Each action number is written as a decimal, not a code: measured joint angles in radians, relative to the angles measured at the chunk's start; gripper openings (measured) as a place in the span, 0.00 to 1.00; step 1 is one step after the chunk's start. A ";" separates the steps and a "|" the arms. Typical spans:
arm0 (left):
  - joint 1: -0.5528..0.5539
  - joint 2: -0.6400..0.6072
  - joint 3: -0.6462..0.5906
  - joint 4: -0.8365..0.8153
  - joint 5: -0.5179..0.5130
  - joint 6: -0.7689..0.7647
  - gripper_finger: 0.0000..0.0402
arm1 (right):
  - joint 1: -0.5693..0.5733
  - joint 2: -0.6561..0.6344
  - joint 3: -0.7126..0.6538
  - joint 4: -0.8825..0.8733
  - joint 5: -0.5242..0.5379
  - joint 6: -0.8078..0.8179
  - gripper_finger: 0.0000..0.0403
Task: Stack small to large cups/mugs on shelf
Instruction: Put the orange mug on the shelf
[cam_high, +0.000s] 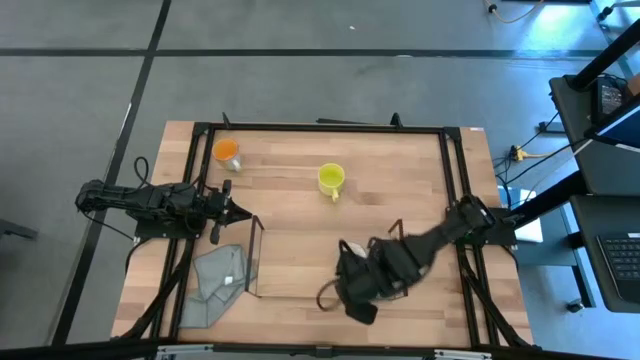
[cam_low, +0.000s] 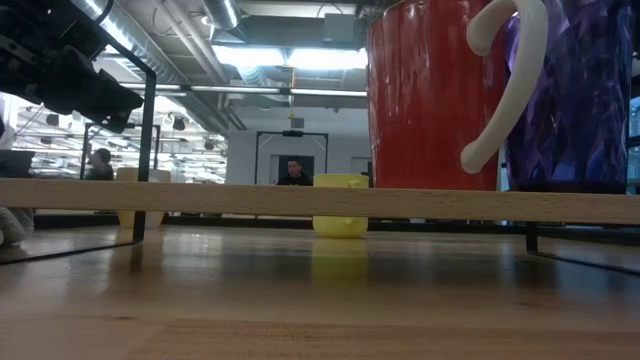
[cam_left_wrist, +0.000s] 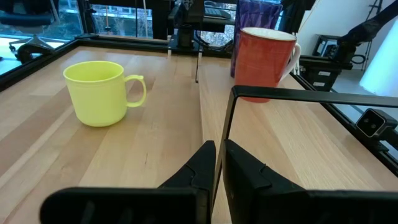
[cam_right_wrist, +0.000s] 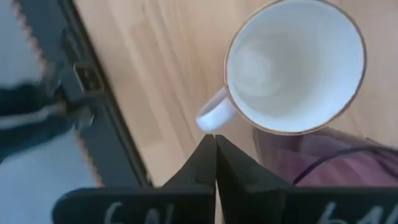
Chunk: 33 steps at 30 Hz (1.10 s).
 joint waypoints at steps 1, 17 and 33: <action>0.000 0.000 0.000 0.000 0.000 0.000 0.06 | 0.017 0.000 0.000 0.006 0.043 0.043 0.00; 0.000 0.000 0.000 0.000 0.000 0.000 0.06 | 0.237 0.073 -0.002 -0.029 0.435 1.012 0.00; 0.000 0.000 0.000 0.000 0.000 0.000 0.06 | 0.286 0.186 -0.002 -0.029 0.403 1.307 0.01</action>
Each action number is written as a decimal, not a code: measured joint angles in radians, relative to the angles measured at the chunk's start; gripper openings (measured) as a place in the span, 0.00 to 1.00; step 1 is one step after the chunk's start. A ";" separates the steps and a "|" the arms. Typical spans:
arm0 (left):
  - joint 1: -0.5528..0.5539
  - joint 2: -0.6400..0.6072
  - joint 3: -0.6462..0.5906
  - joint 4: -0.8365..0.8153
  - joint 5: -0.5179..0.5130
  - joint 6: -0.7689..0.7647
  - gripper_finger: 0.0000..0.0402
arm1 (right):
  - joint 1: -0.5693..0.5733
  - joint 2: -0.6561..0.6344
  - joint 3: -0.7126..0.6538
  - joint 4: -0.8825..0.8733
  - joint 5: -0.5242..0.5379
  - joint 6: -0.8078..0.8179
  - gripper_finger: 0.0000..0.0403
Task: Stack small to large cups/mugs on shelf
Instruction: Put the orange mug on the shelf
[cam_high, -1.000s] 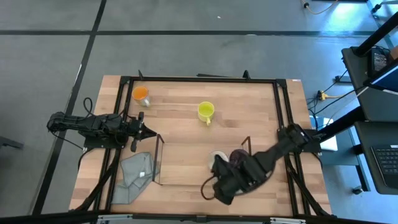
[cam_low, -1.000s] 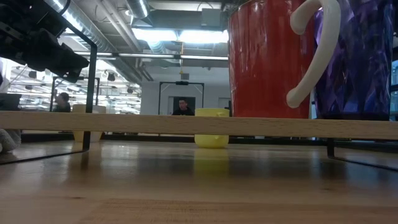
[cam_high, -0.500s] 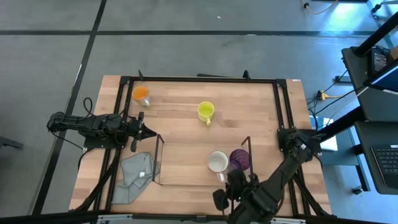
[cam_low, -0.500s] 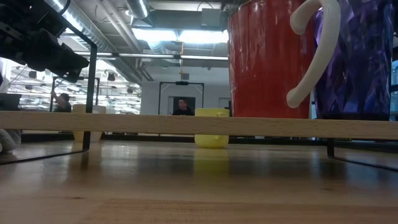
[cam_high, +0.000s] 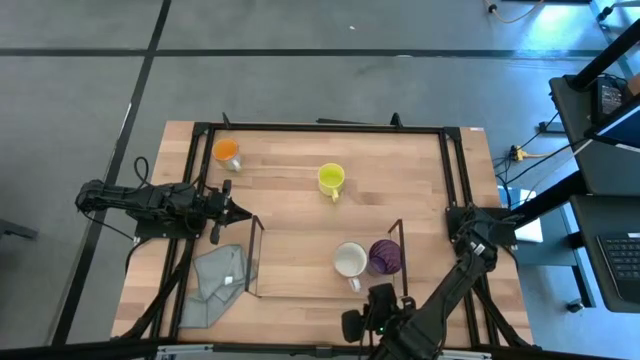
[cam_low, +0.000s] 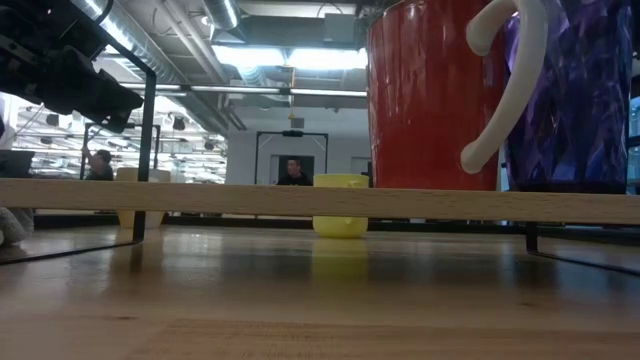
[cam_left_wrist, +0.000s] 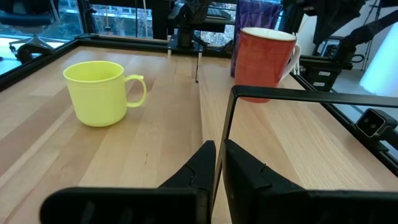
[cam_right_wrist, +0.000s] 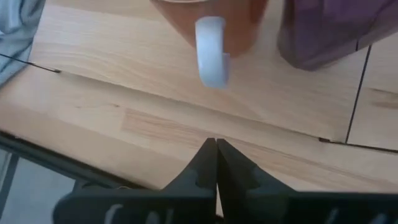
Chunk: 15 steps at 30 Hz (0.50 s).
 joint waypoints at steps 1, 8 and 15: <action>0.000 0.000 0.000 0.000 0.000 0.000 0.06 | -0.001 0.004 0.000 0.000 -0.001 0.000 0.01; 0.000 0.000 0.000 0.000 0.000 0.000 0.06 | -0.021 0.032 0.000 0.000 -0.003 -0.012 0.01; 0.000 0.000 0.000 0.000 0.000 0.000 0.06 | -0.051 0.037 -0.038 0.000 0.003 -0.038 0.01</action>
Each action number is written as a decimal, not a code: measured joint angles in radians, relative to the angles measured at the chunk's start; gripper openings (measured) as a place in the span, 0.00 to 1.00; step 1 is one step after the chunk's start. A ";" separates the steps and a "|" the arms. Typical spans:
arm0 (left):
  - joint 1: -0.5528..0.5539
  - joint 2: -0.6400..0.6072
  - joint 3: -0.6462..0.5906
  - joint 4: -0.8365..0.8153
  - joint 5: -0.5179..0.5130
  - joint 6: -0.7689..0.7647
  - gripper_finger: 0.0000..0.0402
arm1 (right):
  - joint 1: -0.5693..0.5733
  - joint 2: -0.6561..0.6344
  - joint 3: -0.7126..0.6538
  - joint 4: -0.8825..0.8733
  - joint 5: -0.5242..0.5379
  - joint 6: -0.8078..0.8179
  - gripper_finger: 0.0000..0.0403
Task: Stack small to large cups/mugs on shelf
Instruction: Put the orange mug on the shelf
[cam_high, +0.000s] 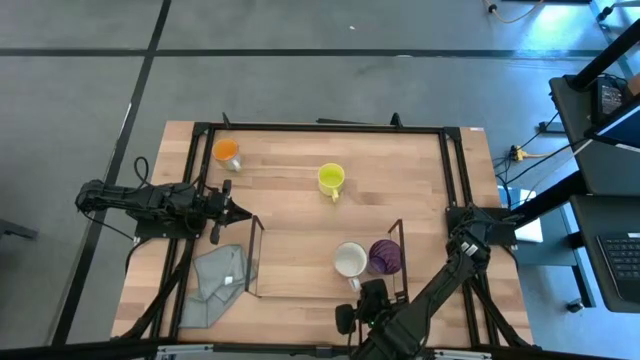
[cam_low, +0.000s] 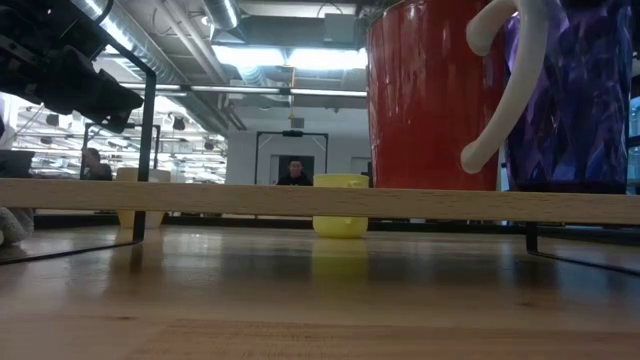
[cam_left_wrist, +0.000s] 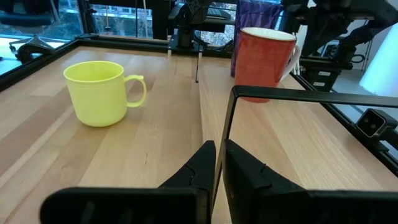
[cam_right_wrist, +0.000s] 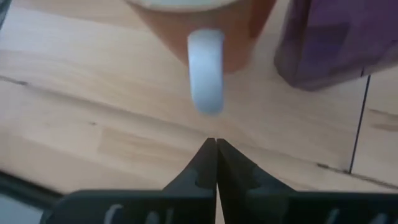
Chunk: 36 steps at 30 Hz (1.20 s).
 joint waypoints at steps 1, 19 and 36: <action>0.000 0.000 0.000 0.000 0.000 0.000 0.06 | -0.002 0.000 -0.005 -0.001 0.000 0.000 0.01; 0.000 0.000 0.000 0.000 0.000 0.000 0.06 | -0.032 0.000 -0.006 0.000 -0.005 -0.109 0.01; 0.000 0.000 0.000 0.000 0.000 0.000 0.06 | -0.035 0.000 -0.006 0.000 0.057 -0.140 0.01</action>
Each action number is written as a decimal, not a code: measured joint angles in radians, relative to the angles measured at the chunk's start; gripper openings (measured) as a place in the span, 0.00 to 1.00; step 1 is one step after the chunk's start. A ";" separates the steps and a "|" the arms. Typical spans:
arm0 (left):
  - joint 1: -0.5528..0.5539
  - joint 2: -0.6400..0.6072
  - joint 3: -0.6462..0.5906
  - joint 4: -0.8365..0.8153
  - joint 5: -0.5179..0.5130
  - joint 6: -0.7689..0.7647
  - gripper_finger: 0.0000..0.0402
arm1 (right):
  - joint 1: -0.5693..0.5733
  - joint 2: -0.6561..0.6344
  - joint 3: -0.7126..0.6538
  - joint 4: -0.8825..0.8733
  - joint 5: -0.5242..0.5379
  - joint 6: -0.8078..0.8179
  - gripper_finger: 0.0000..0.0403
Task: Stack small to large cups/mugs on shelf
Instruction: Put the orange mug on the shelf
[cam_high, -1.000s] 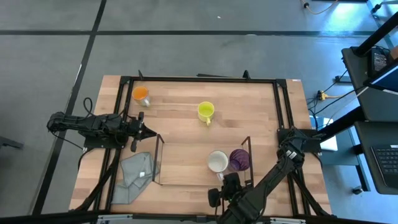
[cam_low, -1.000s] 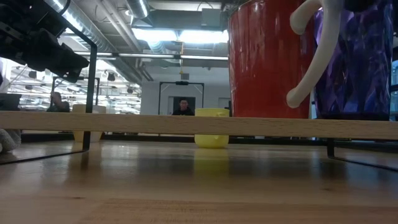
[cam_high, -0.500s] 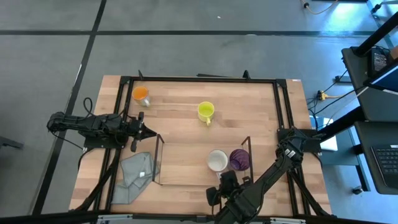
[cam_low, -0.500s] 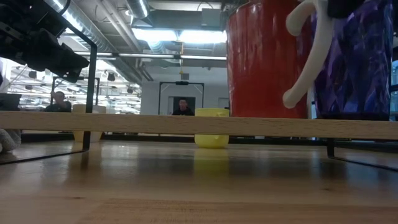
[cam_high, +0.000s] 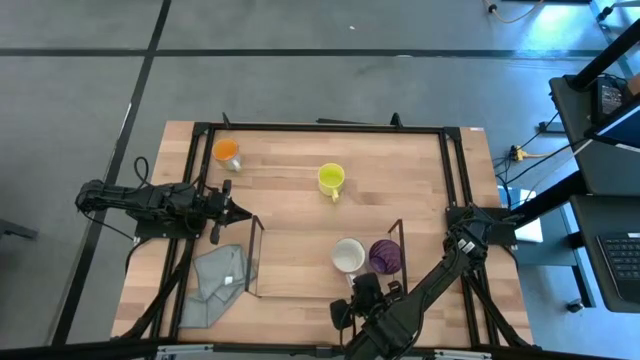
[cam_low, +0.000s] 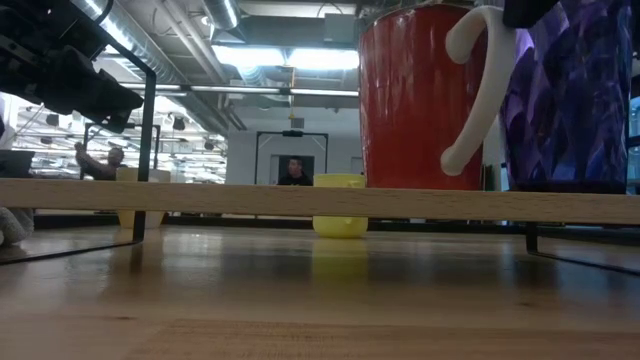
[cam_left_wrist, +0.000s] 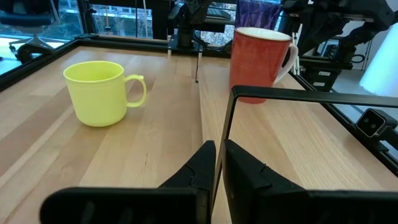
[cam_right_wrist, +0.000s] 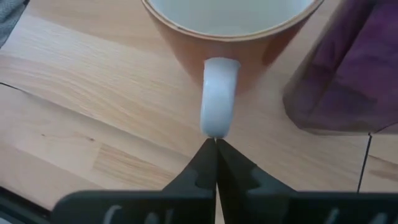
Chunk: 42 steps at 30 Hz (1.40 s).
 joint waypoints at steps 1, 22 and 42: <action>0.000 0.000 0.000 0.000 0.000 0.000 0.06 | 0.000 0.000 0.000 0.001 0.001 0.000 0.01; 0.000 0.000 0.000 0.000 0.000 0.000 0.06 | -0.099 -0.089 0.134 0.202 0.124 -0.474 0.01; 0.000 0.000 0.000 0.000 0.000 0.000 0.06 | -0.634 -0.129 0.135 0.046 -0.511 -1.332 0.01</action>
